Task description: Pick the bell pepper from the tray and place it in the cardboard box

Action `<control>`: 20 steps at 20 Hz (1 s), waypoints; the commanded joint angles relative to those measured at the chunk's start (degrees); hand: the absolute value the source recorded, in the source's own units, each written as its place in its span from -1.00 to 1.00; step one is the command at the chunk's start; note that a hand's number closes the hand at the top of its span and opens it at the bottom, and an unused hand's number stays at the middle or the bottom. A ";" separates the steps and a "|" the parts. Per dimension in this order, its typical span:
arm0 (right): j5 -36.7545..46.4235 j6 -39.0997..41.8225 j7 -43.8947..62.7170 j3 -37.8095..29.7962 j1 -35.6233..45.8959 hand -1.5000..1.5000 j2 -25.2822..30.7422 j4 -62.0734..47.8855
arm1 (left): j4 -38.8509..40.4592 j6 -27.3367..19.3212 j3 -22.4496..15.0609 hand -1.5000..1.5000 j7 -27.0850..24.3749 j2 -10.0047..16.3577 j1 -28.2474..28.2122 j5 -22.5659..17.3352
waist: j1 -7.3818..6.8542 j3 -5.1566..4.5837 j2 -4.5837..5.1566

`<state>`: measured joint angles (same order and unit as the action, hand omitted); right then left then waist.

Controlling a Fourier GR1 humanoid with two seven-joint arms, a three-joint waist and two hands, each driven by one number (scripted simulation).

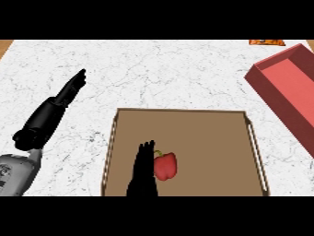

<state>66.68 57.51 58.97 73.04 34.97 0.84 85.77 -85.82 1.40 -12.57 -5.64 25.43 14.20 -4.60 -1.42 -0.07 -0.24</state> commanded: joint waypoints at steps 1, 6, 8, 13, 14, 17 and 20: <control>1.11 2.60 8.04 -0.48 0.59 -1.00 -0.80 -3.85 | -1.05 -0.98 -0.06 0.00 1.53 -1.28 1.01 0.71 | -0.11 0.04 0.07; 1.41 3.12 10.07 1.45 -2.23 -1.00 -0.80 -1.55 | -1.74 2.26 3.01 0.00 1.40 1.22 0.17 -1.01 | 0.03 0.05 0.09; 0.46 4.26 9.48 0.19 -1.32 -1.00 -0.81 -0.89 | 0.09 1.58 1.77 0.00 0.62 -0.69 1.27 0.76 | 0.20 0.04 0.16; -1.17 -0.40 6.39 -2.41 2.23 -1.00 -0.81 -5.77 | 2.36 0.30 1.81 0.00 -0.22 -3.17 1.84 2.87 | 0.06 0.04 0.33; -1.29 1.22 10.28 0.52 -3.26 -1.00 -0.81 -4.48 | -0.65 1.61 1.49 0.00 -0.47 -2.30 -1.27 1.92 | -0.25 0.04 0.16; -0.38 -1.66 6.95 -1.60 1.20 -1.00 -0.81 -8.82 | 3.18 3.60 4.26 0.00 -2.74 -0.55 0.79 1.80 | 0.14 0.04 0.35; 0.14 -0.67 7.39 -2.84 3.11 -1.00 -0.82 -8.85 | -1.57 2.90 3.70 0.00 3.38 -1.21 1.50 1.72 | -0.13 0.08 0.23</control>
<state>67.17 57.43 61.48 71.38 35.66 0.41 79.44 -85.88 3.92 -9.41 -5.05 24.23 14.43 -2.88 -1.41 -0.02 -0.02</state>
